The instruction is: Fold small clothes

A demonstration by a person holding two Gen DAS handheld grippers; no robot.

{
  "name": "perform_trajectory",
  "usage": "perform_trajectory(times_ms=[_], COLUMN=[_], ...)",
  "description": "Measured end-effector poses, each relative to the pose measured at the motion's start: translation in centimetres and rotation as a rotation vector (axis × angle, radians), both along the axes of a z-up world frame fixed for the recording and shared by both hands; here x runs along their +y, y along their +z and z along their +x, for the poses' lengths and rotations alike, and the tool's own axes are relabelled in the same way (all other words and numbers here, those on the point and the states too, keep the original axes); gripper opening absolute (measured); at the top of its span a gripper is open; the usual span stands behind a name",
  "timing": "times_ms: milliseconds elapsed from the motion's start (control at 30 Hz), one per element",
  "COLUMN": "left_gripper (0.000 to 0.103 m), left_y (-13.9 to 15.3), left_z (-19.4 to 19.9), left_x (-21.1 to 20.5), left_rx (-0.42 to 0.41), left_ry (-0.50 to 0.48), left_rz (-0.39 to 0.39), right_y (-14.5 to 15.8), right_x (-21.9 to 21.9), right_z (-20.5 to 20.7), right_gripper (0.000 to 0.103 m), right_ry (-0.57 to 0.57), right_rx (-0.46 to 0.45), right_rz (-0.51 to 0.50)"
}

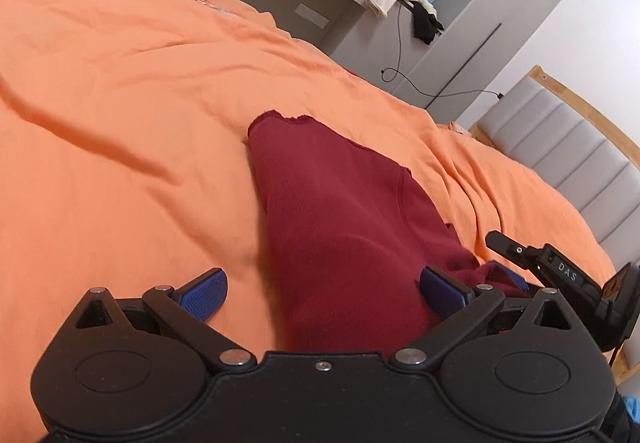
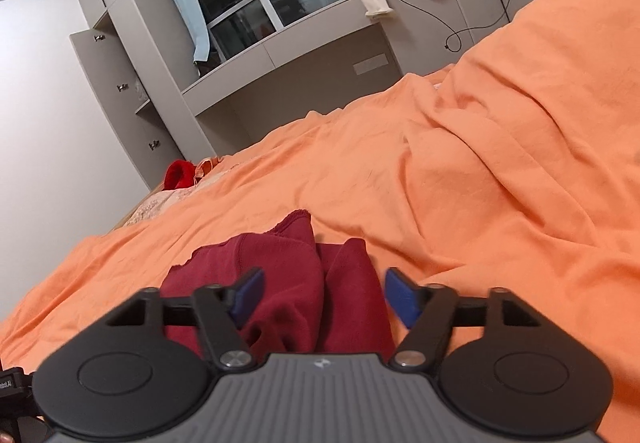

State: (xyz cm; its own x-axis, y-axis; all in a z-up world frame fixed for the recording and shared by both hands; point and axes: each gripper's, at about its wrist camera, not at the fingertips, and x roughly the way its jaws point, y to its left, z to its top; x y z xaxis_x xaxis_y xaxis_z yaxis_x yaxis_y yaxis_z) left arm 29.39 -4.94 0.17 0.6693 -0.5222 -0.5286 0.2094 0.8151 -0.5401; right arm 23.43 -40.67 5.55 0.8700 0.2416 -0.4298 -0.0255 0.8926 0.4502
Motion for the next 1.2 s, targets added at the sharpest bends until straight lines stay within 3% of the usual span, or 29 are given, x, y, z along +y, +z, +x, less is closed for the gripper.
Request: perform_trajectory(times_ms=[100, 267, 400, 467, 533, 633, 833, 1067, 1200], left_gripper=[0.102, 0.102, 0.102, 0.102, 0.102, 0.102, 0.102, 0.102, 0.102], left_y=[-0.5, -0.9, -1.1, -1.1, -1.1, -1.1, -1.1, -1.3, -1.3], left_z=[-0.2, -0.9, -1.0, -1.1, -1.1, -1.1, -0.9, -1.2, -1.3], left_x=[-0.5, -1.5, -2.0, -2.2, -2.3, -2.4, -3.6, -5.0, -5.2], left_rx=[-0.005, -0.033, -0.047, -0.051, -0.053, -0.052, -0.049, -0.079, -0.084], left_ry=[-0.017, -0.054, -0.066, -0.069, -0.071, -0.073, -0.104, -0.141, -0.142], left_rz=[0.015, 0.069, 0.095, 0.103, 0.109, 0.11, 0.124, 0.185, 0.193], right_y=[-0.1, -0.7, -1.1, -1.2, -1.2, -0.6, 1.5, -1.0, -1.0], right_x=[0.1, 0.0, 0.7, 1.1, 1.4, 1.8, 1.3, 1.1, 1.5], right_z=[-0.2, 0.3, 0.2, 0.1, 0.0, -0.7, -3.1, -2.7, -3.0], right_gripper=[0.053, 0.053, 0.053, 0.043, 0.019, 0.01, 0.008, 0.008, 0.008], right_ry=[0.0, 0.03, 0.053, 0.064, 0.071, 0.058, 0.024, 0.022, 0.027], right_rx=[0.005, 0.051, 0.06, 0.061, 0.061, 0.016, -0.073, 0.048, 0.041], right_rz=[0.001, 0.06, 0.041, 0.03, 0.008, -0.043, -0.118, -0.172, -0.184])
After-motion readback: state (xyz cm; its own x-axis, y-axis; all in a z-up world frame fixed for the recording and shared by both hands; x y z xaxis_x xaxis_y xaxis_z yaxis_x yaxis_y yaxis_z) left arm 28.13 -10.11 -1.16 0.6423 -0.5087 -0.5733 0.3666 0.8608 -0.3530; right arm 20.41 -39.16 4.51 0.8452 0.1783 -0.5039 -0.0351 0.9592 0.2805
